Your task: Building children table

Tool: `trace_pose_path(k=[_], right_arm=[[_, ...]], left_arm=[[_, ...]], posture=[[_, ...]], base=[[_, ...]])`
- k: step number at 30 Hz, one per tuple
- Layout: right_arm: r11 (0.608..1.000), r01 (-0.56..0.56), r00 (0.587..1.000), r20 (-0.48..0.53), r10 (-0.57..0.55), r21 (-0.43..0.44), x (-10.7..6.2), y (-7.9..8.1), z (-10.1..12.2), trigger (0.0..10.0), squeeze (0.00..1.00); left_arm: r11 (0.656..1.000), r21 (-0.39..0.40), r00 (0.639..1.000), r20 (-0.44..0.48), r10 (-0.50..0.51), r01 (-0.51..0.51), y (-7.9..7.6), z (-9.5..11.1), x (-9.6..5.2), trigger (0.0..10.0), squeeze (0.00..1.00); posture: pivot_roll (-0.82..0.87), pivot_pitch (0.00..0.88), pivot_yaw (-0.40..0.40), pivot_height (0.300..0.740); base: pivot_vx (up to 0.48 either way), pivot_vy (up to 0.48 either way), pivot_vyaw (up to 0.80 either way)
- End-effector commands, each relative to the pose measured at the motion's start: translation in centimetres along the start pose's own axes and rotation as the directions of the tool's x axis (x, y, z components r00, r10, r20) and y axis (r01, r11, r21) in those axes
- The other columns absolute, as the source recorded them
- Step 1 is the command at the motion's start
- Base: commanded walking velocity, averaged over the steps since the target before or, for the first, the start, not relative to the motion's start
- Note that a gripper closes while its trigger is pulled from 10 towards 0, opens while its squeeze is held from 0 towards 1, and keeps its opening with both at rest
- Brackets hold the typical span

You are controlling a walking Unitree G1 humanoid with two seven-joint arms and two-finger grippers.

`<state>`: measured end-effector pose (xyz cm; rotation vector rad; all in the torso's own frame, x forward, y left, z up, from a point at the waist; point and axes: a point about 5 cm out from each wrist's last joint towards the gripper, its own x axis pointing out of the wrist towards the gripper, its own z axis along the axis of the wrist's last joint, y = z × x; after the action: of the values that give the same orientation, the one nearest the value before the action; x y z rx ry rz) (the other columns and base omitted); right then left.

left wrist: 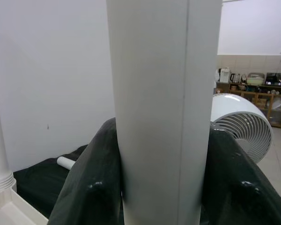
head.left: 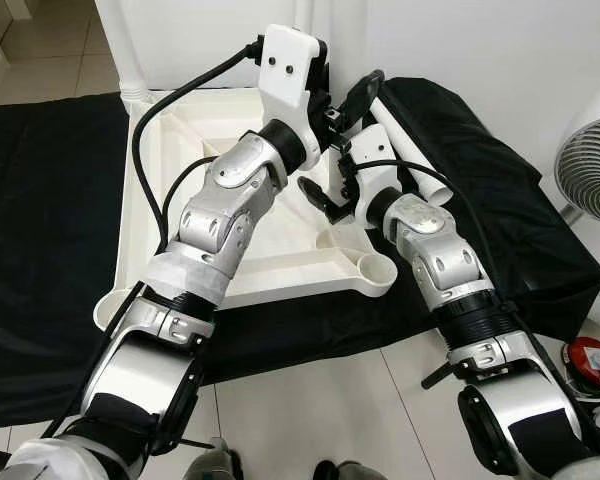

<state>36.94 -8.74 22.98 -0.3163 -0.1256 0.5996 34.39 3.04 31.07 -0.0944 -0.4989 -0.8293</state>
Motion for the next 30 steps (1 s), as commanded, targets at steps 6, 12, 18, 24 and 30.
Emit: trace_pose_path(k=[6, 12, 18, 24, 30], right_arm=[[0.999, -0.031, 1.0, 0.0, 0.031, -0.04, 0.48, 0.27, 0.36, 10.0, 0.0], [0.996, -0.053, 0.999, 0.01, 0.054, -0.075, 0.57, 0.5, 0.46, 10.0, 0.0], [0.994, -0.066, 0.997, 0.02, 0.068, -0.09, 0.58, 0.67, 0.61, 6.3, 0.0], [0.994, -0.082, 0.996, 0.02, 0.083, -0.074, 0.52, 1.03, 0.42, 0.0, 0.0], [0.995, -0.085, 0.996, 0.018, 0.086, -0.053, 0.49, 1.17, 0.23, 0.0, 0.0]], left_arm=[[0.995, 0.023, 0.995, 0.034, -0.094, 0.093, -1.28, 0.62, 0.25, 10.0, 0.0], [0.995, 0.021, 0.994, 0.037, -0.102, 0.101, -1.57, 0.64, 0.39, 10.0, 0.0], [0.994, 0.018, 0.994, 0.036, -0.104, 0.103, -1.66, 0.6, 0.46, 10.0, 0.0], [0.994, 0.018, 0.994, 0.036, -0.104, 0.104, -1.72, 0.61, 0.45, 10.0, 0.0], [0.994, 0.018, 0.994, 0.036, -0.105, 0.105, -1.73, 0.63, 0.45, 10.0, 0.0]], posture=[[0.03, 0.024, -0.034, 0.74], [0.02, 0.027, -0.033, 0.74], [0.02, 0.028, -0.031, 0.74], [0.02, 0.032, -0.028, 0.74], [0.02, 0.035, -0.03, 0.74]], base=[[0.0, 0.0, 0.0], [0.0, 0.0, 0.0], [0.0, 0.0, 0.0], [0.0, 0.0, 0.0], [0.0, 0.0, 0.0]])
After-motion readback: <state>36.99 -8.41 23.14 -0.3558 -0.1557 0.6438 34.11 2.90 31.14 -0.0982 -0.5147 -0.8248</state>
